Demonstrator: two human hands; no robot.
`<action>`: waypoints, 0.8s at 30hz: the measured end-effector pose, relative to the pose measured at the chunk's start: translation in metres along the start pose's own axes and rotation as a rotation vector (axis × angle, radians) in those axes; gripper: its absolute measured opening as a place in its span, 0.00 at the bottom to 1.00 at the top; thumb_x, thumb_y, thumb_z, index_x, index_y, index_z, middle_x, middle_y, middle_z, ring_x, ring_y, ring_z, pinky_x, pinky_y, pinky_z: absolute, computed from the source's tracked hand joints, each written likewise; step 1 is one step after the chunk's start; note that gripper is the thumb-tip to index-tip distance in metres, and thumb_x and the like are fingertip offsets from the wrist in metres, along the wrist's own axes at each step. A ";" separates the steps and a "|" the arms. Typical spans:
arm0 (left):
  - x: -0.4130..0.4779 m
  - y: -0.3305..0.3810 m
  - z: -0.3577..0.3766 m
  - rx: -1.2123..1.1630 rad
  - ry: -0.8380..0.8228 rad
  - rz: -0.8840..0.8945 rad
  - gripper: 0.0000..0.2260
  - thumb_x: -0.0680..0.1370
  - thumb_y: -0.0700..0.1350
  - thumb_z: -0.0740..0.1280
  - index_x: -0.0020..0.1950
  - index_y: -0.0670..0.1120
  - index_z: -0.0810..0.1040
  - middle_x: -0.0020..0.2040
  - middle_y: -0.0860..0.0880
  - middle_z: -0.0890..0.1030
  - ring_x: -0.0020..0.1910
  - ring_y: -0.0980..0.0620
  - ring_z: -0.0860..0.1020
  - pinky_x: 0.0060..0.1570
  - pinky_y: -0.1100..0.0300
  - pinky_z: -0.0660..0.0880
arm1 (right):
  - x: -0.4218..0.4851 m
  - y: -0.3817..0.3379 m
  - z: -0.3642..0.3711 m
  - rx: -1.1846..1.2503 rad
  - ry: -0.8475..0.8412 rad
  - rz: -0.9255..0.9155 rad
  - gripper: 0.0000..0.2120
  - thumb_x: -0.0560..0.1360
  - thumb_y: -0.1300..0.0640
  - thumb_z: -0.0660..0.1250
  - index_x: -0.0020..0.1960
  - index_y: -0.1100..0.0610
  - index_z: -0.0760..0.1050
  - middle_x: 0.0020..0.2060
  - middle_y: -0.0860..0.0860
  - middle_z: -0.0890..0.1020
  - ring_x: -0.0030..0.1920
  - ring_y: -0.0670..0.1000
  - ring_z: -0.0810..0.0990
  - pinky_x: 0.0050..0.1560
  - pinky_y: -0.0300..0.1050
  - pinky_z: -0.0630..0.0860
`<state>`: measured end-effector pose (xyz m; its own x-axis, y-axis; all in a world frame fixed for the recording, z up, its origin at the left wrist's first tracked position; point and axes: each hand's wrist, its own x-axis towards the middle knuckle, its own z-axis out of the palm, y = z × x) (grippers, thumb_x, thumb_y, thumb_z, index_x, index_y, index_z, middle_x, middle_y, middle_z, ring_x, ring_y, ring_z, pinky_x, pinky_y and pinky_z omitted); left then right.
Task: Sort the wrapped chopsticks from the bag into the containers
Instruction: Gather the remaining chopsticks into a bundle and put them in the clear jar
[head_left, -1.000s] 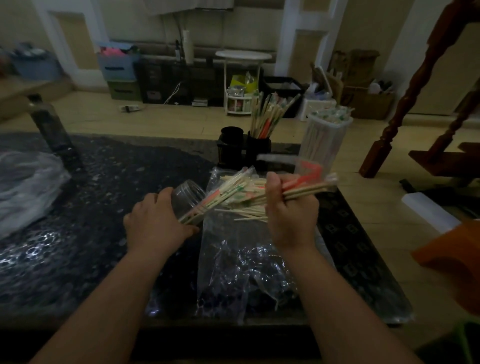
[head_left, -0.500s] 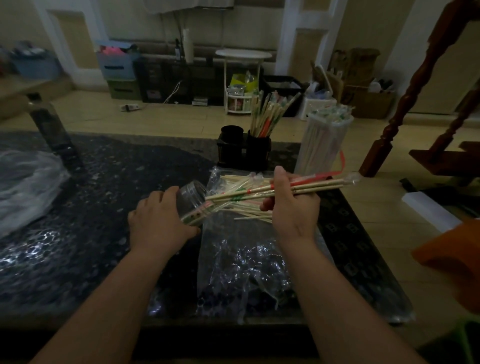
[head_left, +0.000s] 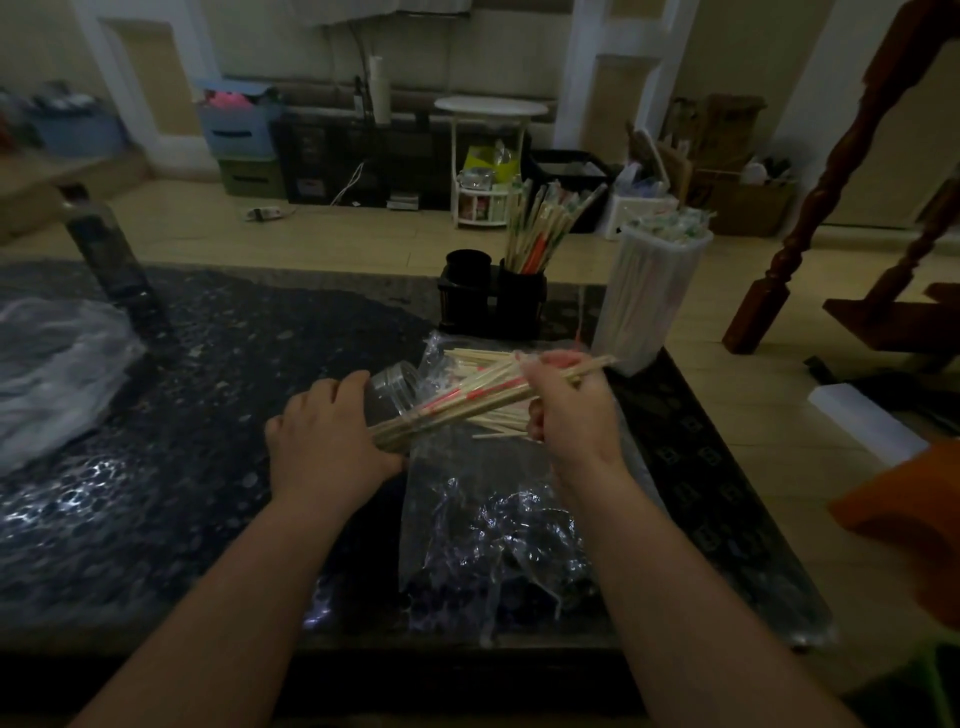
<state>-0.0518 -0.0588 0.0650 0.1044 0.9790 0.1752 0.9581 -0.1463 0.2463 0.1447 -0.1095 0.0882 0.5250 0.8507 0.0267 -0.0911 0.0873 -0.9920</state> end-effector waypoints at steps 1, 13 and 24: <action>0.000 0.000 0.000 -0.006 -0.004 -0.003 0.43 0.65 0.64 0.74 0.74 0.55 0.60 0.67 0.47 0.70 0.66 0.43 0.68 0.62 0.44 0.66 | 0.001 -0.001 0.000 0.088 0.048 0.003 0.04 0.78 0.59 0.66 0.46 0.53 0.71 0.34 0.50 0.75 0.30 0.45 0.70 0.30 0.42 0.67; -0.001 0.002 -0.003 -0.061 -0.010 0.031 0.44 0.66 0.63 0.75 0.76 0.54 0.59 0.69 0.48 0.68 0.67 0.43 0.67 0.64 0.44 0.64 | 0.001 0.008 0.005 0.010 0.006 0.006 0.04 0.78 0.60 0.68 0.45 0.55 0.77 0.36 0.51 0.79 0.33 0.45 0.78 0.34 0.40 0.78; -0.002 0.005 -0.003 -0.066 0.006 0.056 0.44 0.65 0.62 0.75 0.76 0.54 0.59 0.68 0.48 0.69 0.67 0.44 0.68 0.64 0.44 0.65 | -0.003 0.005 0.006 0.075 0.057 -0.015 0.06 0.80 0.62 0.65 0.55 0.55 0.73 0.46 0.58 0.80 0.34 0.47 0.82 0.37 0.43 0.81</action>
<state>-0.0481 -0.0624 0.0689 0.1560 0.9681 0.1962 0.9309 -0.2105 0.2985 0.1375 -0.1085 0.0836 0.5736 0.8185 0.0319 -0.1450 0.1398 -0.9795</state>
